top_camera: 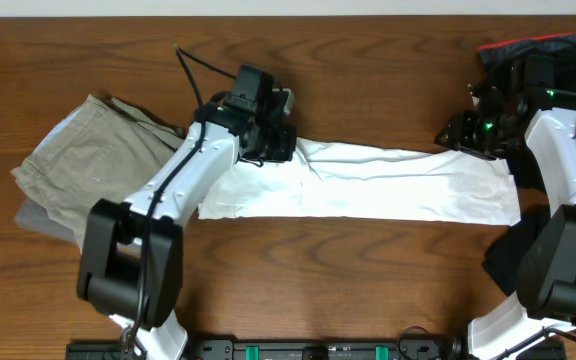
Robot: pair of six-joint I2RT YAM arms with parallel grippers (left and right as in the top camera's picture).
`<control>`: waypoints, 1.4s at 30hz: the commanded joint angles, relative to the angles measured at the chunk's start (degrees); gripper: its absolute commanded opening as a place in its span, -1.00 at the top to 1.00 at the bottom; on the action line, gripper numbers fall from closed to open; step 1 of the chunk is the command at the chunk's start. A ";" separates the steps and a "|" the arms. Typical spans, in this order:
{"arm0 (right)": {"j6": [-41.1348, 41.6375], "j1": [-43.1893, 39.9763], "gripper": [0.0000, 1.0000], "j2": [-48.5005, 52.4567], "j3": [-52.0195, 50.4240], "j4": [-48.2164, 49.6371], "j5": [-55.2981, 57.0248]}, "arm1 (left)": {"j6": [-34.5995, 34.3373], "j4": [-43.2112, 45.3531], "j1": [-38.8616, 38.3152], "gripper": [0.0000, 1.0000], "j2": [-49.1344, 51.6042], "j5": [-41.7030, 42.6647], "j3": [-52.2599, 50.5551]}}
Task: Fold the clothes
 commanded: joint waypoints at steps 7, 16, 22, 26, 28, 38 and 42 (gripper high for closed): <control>0.81 -0.33 -0.02 -0.68 0.35 -0.22 1.77 | -0.59 1.42 0.72 -0.54 5.53 0.35 0.68; 3.76 -3.39 -0.20 -0.55 0.35 -0.72 10.47 | 0.42 -5.68 7.26 -0.72 0.22 0.35 2.36; -0.24 -9.42 -0.32 2.21 0.35 1.20 10.25 | 4.42 -11.39 8.72 -0.71 0.02 0.33 2.34; -2.29 -13.27 -0.29 4.98 0.35 2.99 9.79 | 4.68 -11.65 8.17 -0.71 0.02 0.33 2.34; -2.29 -14.71 -0.04 6.21 0.35 4.52 7.80 | 4.70 -11.61 7.80 -0.71 0.02 0.33 2.34; 0.13 -14.08 0.22 14.69 0.35 13.09 -0.74 | 9.35 -10.10 3.85 -0.46 2.01 0.00 0.70; 0.11 -14.10 0.27 16.20 0.35 16.72 -0.17 | 9.62 -10.27 3.02 -0.45 3.67 -4.28 0.33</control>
